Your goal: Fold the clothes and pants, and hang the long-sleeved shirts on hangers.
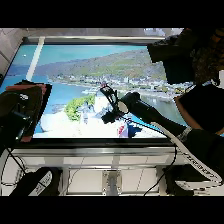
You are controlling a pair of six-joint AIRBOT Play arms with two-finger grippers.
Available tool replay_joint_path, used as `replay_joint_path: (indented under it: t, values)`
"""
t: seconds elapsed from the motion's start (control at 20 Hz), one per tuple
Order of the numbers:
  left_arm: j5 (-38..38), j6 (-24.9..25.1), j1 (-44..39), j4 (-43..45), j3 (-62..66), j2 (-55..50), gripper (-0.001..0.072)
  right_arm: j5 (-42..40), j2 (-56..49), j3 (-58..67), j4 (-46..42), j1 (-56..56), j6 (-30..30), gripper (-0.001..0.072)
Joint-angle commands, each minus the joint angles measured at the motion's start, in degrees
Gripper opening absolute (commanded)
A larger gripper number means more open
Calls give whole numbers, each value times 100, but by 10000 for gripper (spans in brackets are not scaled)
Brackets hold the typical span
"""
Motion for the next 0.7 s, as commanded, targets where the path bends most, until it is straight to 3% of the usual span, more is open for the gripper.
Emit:
replay_joint_path:
  t: [0.0,0.2,0.4,0.65]
  values:
    - [101,190,52,-127,2,-398,481,-9,0,0,-20,0,-39,200]
    - [44,199,-13,-256,4,-555,482,-22,0,0,-20,0,-39,201]
    - [63,577,-214,-1075,4,-203,482,-116,0,0,-28,0,-76,201]
    - [258,573,-319,-1008,4,225,479,-120,0,0,-33,0,-308,202]
